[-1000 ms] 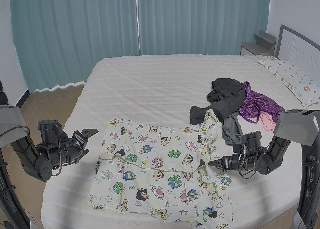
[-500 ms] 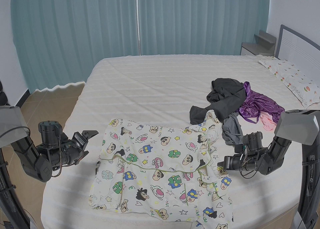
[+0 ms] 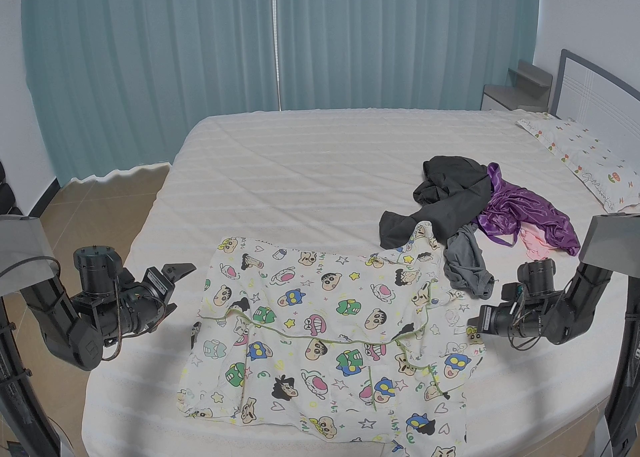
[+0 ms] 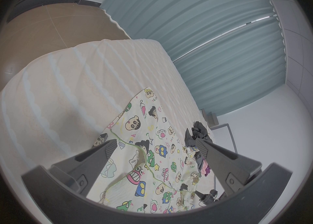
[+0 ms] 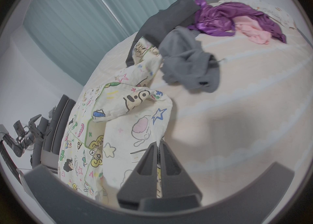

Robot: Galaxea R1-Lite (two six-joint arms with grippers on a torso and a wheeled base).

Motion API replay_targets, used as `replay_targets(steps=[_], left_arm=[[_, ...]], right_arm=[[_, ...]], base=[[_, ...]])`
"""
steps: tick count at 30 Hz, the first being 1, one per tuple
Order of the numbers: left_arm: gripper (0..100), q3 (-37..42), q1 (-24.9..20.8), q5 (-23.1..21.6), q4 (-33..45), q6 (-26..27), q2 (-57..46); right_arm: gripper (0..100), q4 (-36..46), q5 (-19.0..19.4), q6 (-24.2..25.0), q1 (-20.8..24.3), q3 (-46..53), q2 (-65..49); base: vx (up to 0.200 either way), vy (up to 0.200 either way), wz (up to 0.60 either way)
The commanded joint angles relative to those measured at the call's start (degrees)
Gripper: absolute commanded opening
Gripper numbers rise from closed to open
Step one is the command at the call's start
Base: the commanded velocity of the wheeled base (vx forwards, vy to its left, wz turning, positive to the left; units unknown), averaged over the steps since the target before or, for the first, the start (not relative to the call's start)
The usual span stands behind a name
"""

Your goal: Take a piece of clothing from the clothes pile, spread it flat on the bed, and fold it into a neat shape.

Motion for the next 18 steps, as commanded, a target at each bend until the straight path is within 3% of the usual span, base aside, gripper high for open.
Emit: replay_targets(steps=[1, 10, 18], left_arm=[[100, 1.0, -0.5, 0.0, -0.3, 0.0, 0.0], [100, 2.6, -2.1, 0.1, -0.5, 0.6, 0.3], [100, 3.2, -2.2, 0.1, -0.5, 0.9, 0.4]], right_arm=[[0, 0.0, -0.3, -1.5, -3.4, 2.8, -2.8], [0, -0.3, -2.7, -4.6, -9.8, 5.0, -2.9], [0, -0.5, -3.0, -5.5, -10.6, 5.8, -2.7]], base=[[0.0, 0.0, 0.0], [0.0, 0.0, 0.0], [0.0, 0.0, 0.0]])
